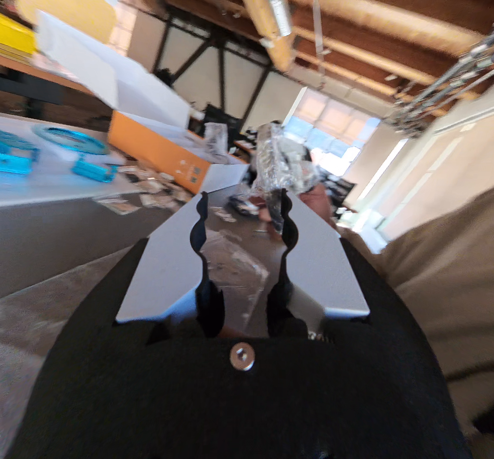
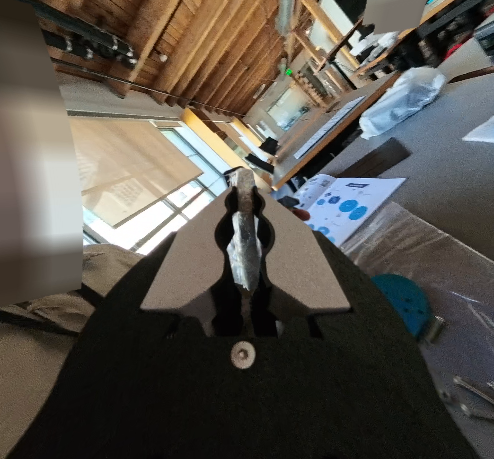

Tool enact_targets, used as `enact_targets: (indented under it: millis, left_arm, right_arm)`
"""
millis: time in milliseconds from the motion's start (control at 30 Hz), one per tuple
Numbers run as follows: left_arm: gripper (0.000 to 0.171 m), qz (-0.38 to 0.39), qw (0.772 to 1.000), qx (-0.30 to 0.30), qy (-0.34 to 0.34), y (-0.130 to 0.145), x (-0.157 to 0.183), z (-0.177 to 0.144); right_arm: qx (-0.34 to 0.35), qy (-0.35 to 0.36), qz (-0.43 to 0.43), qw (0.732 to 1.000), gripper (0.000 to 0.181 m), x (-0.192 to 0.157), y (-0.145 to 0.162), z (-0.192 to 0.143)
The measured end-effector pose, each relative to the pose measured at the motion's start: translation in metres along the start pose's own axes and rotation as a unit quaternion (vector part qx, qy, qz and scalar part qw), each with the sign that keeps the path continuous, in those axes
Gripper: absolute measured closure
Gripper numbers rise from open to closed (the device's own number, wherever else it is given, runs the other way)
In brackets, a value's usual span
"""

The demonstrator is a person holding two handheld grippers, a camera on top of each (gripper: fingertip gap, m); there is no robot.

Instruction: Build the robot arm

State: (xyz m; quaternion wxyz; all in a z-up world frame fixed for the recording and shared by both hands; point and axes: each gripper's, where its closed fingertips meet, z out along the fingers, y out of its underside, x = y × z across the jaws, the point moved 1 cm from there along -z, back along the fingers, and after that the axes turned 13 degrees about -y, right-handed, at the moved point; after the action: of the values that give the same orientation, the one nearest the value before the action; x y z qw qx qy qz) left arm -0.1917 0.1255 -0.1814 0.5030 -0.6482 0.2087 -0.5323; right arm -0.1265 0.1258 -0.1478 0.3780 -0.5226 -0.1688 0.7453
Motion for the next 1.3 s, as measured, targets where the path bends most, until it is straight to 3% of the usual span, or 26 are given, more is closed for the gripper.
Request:
enact_targets:
  millis: [67, 133, 167, 200, 267, 333, 400, 500, 600, 667, 733, 833, 900, 1033, 1133, 1167, 1300]
  left_arm:
    - [0.119, -0.021, 0.999, -0.004, 0.051, 0.003, 0.016, 0.001]
    - [0.136, 0.01, 0.997, -0.017, 0.077, 0.01, 0.032, 0.002]
    - [0.14, 0.019, 0.998, -0.022, 0.06, 0.013, 0.031, 0.006]
    - [0.157, 0.023, 0.999, -0.021, 0.038, 0.015, 0.025, 0.01]
    - [0.161, -0.008, 0.999, -0.026, 0.038, 0.014, 0.021, 0.011]
    - [0.162, -0.011, 1.0, -0.018, 0.01, 0.012, 0.01, 0.011]
    - [0.162, 0.01, 1.0, -0.006, -0.011, 0.007, 0.005, 0.007]
    - [0.163, 0.057, 0.996, -0.01, -0.066, 0.009, -0.008, 0.006]
    - [0.163, 0.104, 0.99, -0.015, -0.094, 0.012, -0.011, 0.006]
    - [0.163, 0.156, 0.982, -0.024, -0.102, 0.015, -0.007, 0.007]
    - [0.163, 0.215, 0.972, -0.027, -0.093, 0.016, 0.001, 0.007]
    - [0.163, 0.317, 0.945, -0.047, -0.061, 0.023, 0.016, 0.004]
    - [0.162, 0.385, 0.919, -0.072, -0.045, 0.031, 0.022, 0.003]
    - [0.162, 0.44, 0.891, -0.116, -0.005, 0.042, 0.03, 0.001]
    - [0.162, 0.457, 0.88, -0.127, 0.009, 0.045, 0.033, 0.002]
    - [0.162, 0.465, 0.876, -0.13, 0.006, 0.046, 0.032, 0.002]
    - [0.162, 0.483, 0.868, -0.108, -0.019, 0.04, 0.031, 0.003]
  right_arm:
    - [0.02, -0.04, 0.022, 0.999, 0.172, -0.005, 0.0, 0.005]
    - [0.02, -0.031, 0.02, 0.999, 0.172, 0.001, 0.002, 0.007]
    - [0.018, -0.017, 0.004, 1.0, 0.172, 0.005, 0.004, 0.008]
    - [0.015, -0.012, -0.002, 1.0, 0.172, 0.007, 0.005, 0.008]
    - [0.006, -0.008, -0.019, 1.0, 0.172, 0.007, 0.006, 0.008]
    - [-0.029, 0.049, -0.082, 0.995, 0.167, 0.017, 0.008, 0.004]
    - [-0.074, 0.128, -0.183, 0.972, 0.167, 0.028, 0.005, -0.007]
    - [-0.135, 0.189, -0.349, 0.908, 0.145, 0.018, 0.0, -0.014]
    - [-0.198, 0.232, -0.413, 0.858, 0.141, 0.015, 0.019, -0.008]
    - [-0.239, 0.238, -0.426, 0.84, 0.131, 0.019, 0.034, 0.0]
    - [-0.256, 0.218, -0.417, 0.844, 0.133, 0.016, 0.039, 0.007]
    - [-0.267, 0.123, -0.345, 0.891, 0.142, 0.0, 0.044, 0.016]
    - [-0.28, 0.065, -0.309, 0.906, 0.145, -0.012, 0.044, 0.022]
    - [-0.374, 0.047, -0.324, 0.867, 0.157, -0.002, 0.055, 0.022]
    - [-0.415, 0.027, -0.299, 0.859, 0.165, 0.006, 0.066, 0.025]
    - [-0.419, 0.002, -0.276, 0.865, 0.181, 0.003, 0.07, 0.026]
    - [-0.396, -0.018, -0.25, 0.883, 0.181, 0.001, 0.063, 0.023]
